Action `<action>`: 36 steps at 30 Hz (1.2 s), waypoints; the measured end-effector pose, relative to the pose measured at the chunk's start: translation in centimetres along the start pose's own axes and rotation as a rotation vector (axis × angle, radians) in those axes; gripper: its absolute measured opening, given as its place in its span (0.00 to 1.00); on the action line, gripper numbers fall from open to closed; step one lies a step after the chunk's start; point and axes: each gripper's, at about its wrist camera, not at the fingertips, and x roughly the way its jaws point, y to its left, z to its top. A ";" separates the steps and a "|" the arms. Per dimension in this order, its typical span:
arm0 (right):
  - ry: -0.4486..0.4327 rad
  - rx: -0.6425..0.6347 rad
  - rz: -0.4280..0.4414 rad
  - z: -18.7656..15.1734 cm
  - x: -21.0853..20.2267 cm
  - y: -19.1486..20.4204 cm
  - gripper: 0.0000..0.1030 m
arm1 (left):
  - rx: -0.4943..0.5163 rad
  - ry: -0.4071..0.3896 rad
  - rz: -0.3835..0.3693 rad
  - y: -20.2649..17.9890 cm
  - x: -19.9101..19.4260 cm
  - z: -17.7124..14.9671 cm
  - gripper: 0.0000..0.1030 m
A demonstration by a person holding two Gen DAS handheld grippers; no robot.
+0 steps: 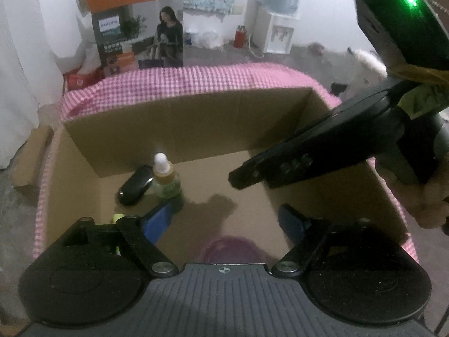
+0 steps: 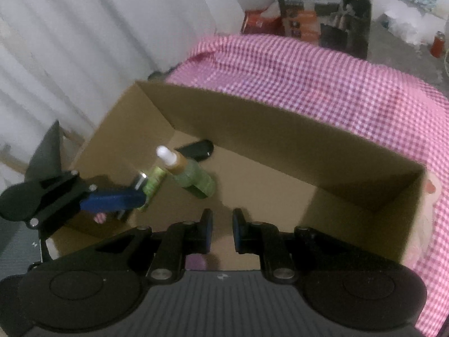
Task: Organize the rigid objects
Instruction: 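Withdraw the right gripper from the box back toward the table items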
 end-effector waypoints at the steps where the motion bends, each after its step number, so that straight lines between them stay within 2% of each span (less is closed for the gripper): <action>1: -0.020 0.010 0.002 -0.2 -0.7 0.1 0.17 | 0.000 -0.012 -0.003 0.2 -0.7 -0.1 0.83; 6: -0.091 0.061 0.001 -1.7 -4.0 0.9 0.18 | -0.002 -0.089 -0.031 1.1 -4.7 -0.7 0.87; 10: -0.095 0.089 -0.007 -2.8 -5.2 1.6 0.22 | 0.023 -0.168 -0.024 1.8 -7.9 -2.1 0.92; 13: -0.046 0.081 -0.054 -3.1 -4.3 2.1 0.22 | 0.038 -0.208 -0.007 2.6 -9.8 -3.5 0.94; 19: 0.116 -0.020 -0.204 -3.4 -0.4 3.6 0.22 | 0.020 -0.241 0.032 5.5 -12.2 -6.8 0.94; 22: 0.197 -0.090 -0.285 -3.5 1.7 4.1 0.22 | -0.004 -0.243 0.047 7.0 -12.8 -8.5 0.94; 26: 0.299 -0.134 -0.340 -3.7 3.9 4.4 0.22 | -0.037 -0.233 0.035 8.9 -12.9 -10.1 0.94; 31: 0.372 -0.118 -0.331 -3.8 5.8 4.4 0.22 | -0.074 -0.204 0.015 10.5 -12.5 -12.3 0.94; 36: 0.388 -0.099 -0.301 -3.5 6.6 5.4 0.22 | -0.085 -0.160 -0.016 11.2 -11.7 -13.9 0.94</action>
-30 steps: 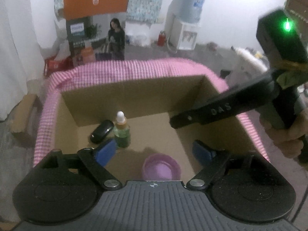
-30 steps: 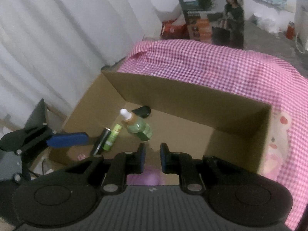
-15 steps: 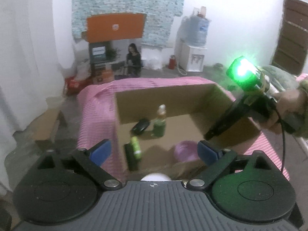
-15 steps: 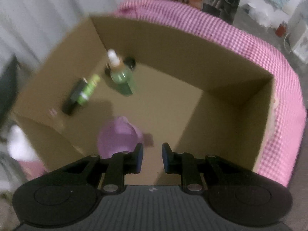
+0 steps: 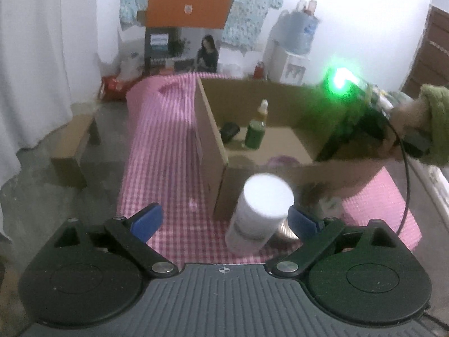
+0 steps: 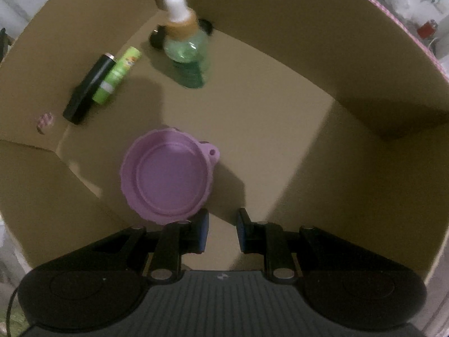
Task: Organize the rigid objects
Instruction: 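Withdraw the right gripper from the box back toward the table items, then close the right gripper on the rim of the black tape roll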
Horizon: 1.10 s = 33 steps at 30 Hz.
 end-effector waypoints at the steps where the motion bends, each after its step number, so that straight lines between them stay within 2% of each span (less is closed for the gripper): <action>1: -0.003 0.005 0.013 0.2 -0.1 0.2 0.22 | -0.001 0.010 -0.006 0.1 0.2 -0.3 0.94; 8: -0.071 0.030 0.099 1.3 -0.7 1.6 0.22 | -0.008 0.068 -0.040 0.4 1.1 -2.2 0.94; 14: -0.147 0.061 0.117 -0.2 -3.0 1.3 0.22 | -0.027 0.079 -0.063 0.3 1.2 -2.9 0.94; 19: -0.291 0.140 0.185 -4.8 -7.9 -0.1 0.23 | -0.033 0.085 -0.084 0.0 1.5 -3.1 0.94; 23: -0.434 0.198 0.245 -10.5 -11.8 0.3 0.25 | -0.013 0.084 -0.097 -0.8 1.5 -3.3 0.94; 24: -0.477 0.208 0.233 -11.0 -12.4 0.9 0.35 | -0.007 0.086 -0.102 -1.0 1.4 -3.3 0.94; 25: -0.501 0.212 0.249 -12.4 -13.1 1.3 0.51 | -0.001 0.089 -0.104 -1.3 1.5 -3.5 0.94; 26: -0.541 0.229 0.267 -13.7 -13.6 1.4 0.55 | 0.006 0.092 -0.103 -1.5 1.4 -3.6 0.94; 30: -0.616 0.278 0.334 -18.2 -14.4 2.9 0.57 | 0.035 0.083 -0.114 -2.5 0.8 -4.0 0.94; 33: -0.651 0.282 0.329 -19.8 -13.2 5.0 0.57 | 0.055 0.084 -0.120 -3.2 0.8 -4.6 0.94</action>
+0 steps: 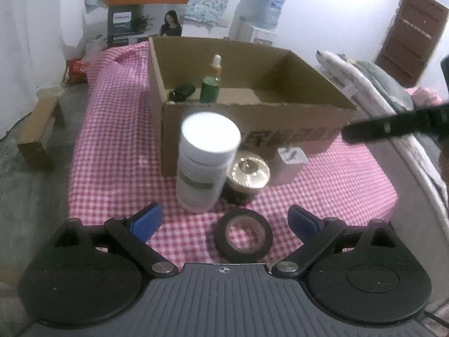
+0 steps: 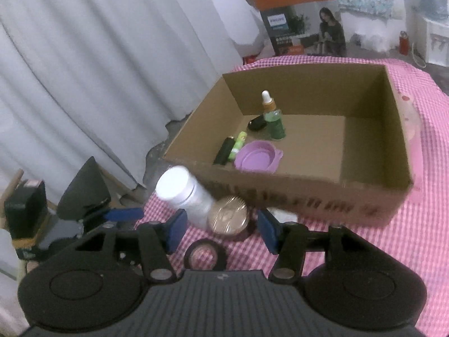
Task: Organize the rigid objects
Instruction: 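Close the right gripper on the rim of the black tape roll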
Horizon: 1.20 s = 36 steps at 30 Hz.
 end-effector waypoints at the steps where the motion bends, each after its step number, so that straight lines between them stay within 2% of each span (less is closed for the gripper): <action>1: -0.005 0.004 0.003 -1.0 0.5 0.2 0.57 | 0.001 0.010 -0.002 -0.2 0.3 -0.2 0.94; 6: 0.008 0.081 0.003 -5.0 3.8 0.2 0.56 | 0.034 0.075 0.001 -1.5 2.3 -1.8 0.94; 10: 0.031 0.092 -0.014 -7.3 6.4 0.3 0.55 | 0.097 0.107 0.023 -2.7 3.8 -2.7 0.92; 12: 0.041 0.082 -0.022 -7.9 7.5 0.8 0.50 | 0.128 0.113 0.041 -3.2 4.3 -3.1 0.88; 17: 0.073 0.044 -0.044 -8.4 9.8 1.5 0.41 | 0.153 0.128 0.056 -3.8 5.0 -3.2 0.68; 21: 0.095 0.034 -0.047 -8.1 11.1 1.2 0.32 | 0.161 0.139 0.044 -3.7 5.6 -2.8 0.61; 25: 0.106 0.032 -0.046 -8.1 11.7 0.9 0.27 | 0.172 0.140 0.044 -4.0 6.1 -2.5 0.60; 36: 0.080 0.073 -0.137 -8.3 9.5 -1.6 0.27 | 0.268 0.142 -0.015 -7.3 8.4 -1.4 0.61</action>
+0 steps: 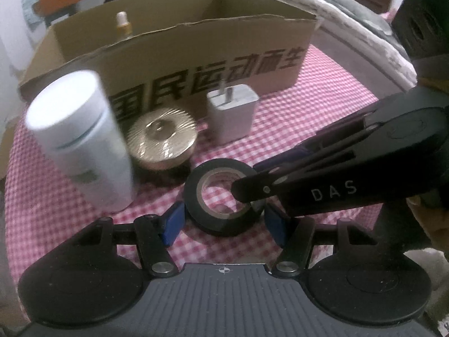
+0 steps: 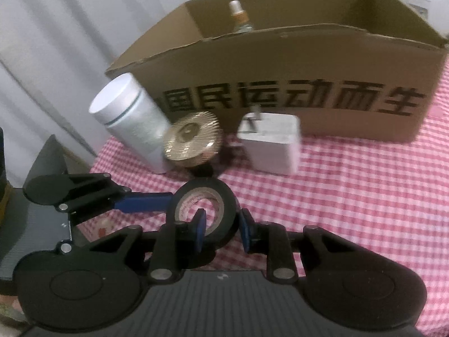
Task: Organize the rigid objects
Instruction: 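Close the right gripper on the rim of the black tape roll, then lift the black tape roll with the right gripper over the box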
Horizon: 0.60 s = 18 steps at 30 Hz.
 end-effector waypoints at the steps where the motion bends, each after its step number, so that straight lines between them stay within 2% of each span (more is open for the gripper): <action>1: -0.003 0.010 -0.003 -0.1 -0.1 -0.3 0.27 | 0.005 0.005 0.003 -0.2 0.2 0.2 0.61; 6: -0.012 0.022 -0.004 -0.2 0.0 -0.7 0.27 | 0.030 0.018 0.034 -0.8 1.1 0.9 0.63; 18: -0.012 0.001 -0.032 0.0 0.0 -0.7 0.27 | 0.007 0.024 0.034 -0.7 1.2 1.4 0.63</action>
